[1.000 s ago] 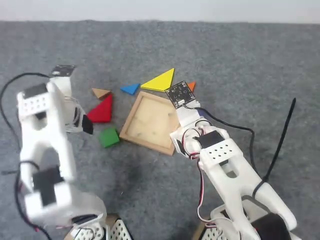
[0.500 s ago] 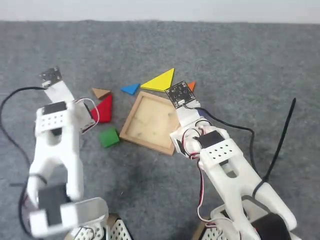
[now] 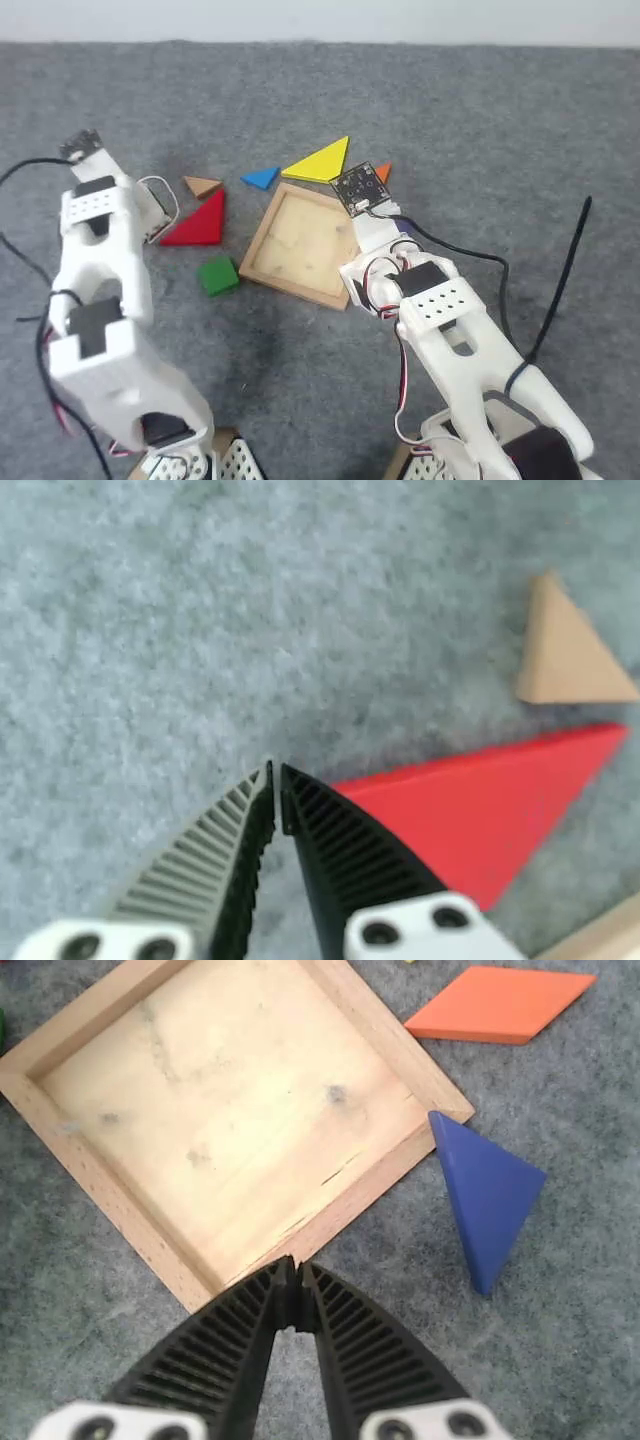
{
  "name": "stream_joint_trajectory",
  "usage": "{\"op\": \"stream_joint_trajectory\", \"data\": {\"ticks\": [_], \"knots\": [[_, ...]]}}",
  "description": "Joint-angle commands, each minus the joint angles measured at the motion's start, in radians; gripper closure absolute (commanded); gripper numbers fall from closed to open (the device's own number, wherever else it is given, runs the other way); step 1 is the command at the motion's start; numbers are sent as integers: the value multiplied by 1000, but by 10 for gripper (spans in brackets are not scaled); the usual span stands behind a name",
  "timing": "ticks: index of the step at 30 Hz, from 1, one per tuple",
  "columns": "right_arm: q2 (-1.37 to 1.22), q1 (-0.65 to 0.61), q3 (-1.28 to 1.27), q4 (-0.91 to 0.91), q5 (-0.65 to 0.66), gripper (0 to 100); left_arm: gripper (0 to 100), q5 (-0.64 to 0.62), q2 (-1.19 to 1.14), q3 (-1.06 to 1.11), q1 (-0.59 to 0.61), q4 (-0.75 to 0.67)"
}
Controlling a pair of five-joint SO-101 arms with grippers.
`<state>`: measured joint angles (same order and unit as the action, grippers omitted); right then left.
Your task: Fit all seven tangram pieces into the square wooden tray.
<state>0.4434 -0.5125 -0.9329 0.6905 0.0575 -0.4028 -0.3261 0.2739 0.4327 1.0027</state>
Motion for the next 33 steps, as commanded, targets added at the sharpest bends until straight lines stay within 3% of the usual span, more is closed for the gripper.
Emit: {"op": "stream_joint_trajectory", "data": {"ticks": [1,6,12,18,27,33], "knots": [[-12,15,25,-22,12,989,987,2,-35,-120,-57,26],[-10,15,25,-22,12,989,987,-78,-54,-295,-44,216],[-7,1,25,-22,12,989,987,-176,-66,-341,-167,164],[-10,-15,25,-22,14,989,987,-178,-196,-352,-287,49],[-12,-15,25,-22,14,989,987,-161,-265,-470,-304,206],[-12,-13,25,-22,14,989,987,-100,-176,-470,-307,281]]}}
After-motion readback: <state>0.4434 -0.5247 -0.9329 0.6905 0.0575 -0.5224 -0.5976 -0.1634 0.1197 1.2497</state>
